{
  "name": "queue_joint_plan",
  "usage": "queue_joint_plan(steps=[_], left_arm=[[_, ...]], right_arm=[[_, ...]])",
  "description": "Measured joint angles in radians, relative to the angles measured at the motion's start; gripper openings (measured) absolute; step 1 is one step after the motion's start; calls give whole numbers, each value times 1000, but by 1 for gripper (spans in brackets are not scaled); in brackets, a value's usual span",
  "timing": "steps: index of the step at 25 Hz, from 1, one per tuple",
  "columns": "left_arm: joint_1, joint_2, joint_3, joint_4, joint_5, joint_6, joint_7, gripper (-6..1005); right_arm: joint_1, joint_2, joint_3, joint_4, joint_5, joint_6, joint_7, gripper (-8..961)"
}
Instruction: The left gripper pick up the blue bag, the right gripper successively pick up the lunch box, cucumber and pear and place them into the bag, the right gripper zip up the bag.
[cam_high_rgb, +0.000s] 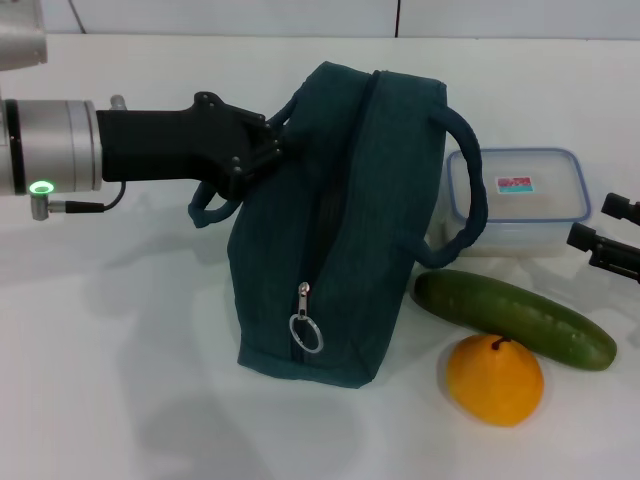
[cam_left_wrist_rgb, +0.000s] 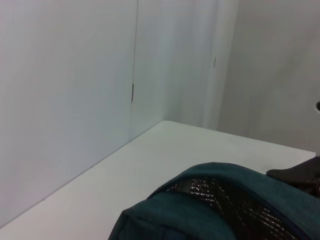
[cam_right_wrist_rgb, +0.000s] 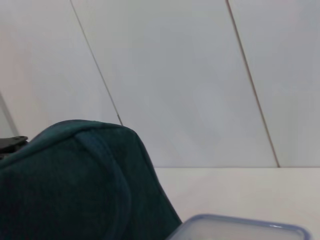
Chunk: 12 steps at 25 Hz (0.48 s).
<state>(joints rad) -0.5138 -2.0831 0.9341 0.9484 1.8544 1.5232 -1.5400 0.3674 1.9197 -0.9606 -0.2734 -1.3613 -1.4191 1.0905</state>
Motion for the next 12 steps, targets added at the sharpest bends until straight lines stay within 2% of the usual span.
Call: queue_joint_plan(steps=[7, 12], left_arm=[[0, 0, 0, 1, 0, 0, 0, 44], [-4, 0, 0, -1, 0, 0, 1, 44]], right_arm=[[-36, 1, -8, -60, -16, -109, -7, 870], [0, 1, -12, -59, -109, -109, 0, 870]])
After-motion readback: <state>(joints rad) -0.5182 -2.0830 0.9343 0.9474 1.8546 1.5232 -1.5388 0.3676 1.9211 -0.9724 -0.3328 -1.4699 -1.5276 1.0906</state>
